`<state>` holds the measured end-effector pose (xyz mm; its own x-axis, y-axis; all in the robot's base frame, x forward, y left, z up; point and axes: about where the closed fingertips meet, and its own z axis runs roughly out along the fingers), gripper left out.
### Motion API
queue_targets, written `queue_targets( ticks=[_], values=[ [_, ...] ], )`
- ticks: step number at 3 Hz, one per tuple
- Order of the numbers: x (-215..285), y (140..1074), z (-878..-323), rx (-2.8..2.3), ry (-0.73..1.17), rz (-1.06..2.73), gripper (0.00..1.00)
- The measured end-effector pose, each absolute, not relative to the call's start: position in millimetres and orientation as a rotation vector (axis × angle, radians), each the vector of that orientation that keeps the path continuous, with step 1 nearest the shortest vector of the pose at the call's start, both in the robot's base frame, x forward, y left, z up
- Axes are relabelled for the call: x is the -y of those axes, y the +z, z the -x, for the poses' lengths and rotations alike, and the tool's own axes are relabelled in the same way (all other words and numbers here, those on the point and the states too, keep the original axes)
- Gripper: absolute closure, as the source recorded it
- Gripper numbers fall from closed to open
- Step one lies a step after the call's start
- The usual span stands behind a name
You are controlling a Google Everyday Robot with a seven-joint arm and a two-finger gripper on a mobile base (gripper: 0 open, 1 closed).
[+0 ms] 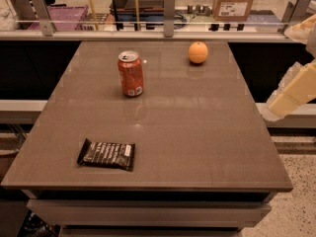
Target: Knock coke can over
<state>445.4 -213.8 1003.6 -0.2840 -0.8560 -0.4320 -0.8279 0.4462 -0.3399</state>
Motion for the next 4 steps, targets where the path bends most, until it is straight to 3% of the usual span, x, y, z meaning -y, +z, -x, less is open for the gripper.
queue_targets(
  ticks=[4],
  values=[
    [191, 988, -524, -1.847, 0.203, 1.158, 0.00]
  ],
)
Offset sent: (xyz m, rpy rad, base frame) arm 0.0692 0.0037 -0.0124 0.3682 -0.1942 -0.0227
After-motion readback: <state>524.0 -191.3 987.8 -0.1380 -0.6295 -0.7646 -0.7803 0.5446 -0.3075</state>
